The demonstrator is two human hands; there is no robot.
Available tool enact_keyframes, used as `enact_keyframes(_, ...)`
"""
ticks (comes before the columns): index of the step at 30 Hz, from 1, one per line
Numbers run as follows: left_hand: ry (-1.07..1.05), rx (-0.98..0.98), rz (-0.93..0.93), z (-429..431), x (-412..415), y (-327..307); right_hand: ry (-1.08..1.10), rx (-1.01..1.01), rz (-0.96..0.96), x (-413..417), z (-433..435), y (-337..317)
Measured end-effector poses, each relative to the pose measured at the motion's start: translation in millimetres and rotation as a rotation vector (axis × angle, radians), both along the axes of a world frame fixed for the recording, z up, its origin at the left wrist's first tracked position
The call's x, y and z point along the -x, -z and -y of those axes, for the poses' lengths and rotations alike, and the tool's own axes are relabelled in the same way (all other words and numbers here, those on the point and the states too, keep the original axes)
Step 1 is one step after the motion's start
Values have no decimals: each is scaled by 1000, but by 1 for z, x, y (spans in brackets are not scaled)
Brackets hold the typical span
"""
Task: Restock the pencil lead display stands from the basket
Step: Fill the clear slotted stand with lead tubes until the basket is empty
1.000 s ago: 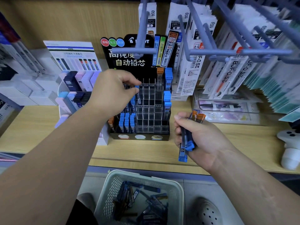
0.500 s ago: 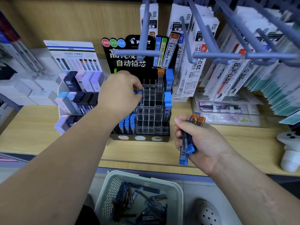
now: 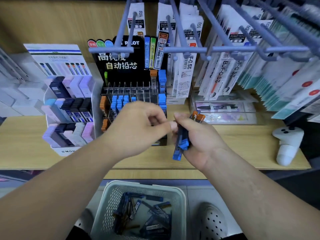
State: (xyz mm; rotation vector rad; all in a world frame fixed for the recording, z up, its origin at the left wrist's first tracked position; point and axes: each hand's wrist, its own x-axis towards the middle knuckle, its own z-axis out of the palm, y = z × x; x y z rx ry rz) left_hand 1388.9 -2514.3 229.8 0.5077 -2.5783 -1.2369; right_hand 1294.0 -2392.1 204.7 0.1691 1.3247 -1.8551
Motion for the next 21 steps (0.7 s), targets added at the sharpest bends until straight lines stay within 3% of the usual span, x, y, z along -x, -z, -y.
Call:
enact_keyframes(4,-77,-432,181,-16,-8,6,16,4,-49,-5,0,-4)
enact_keyframes(9,-115,-724,236,-23,-16,9,-26,-2,-144,-16,6,-4)
enact_keyframes(21,-243,-782,122,1,-31,6,-84,40,-219,-16,9,-3)
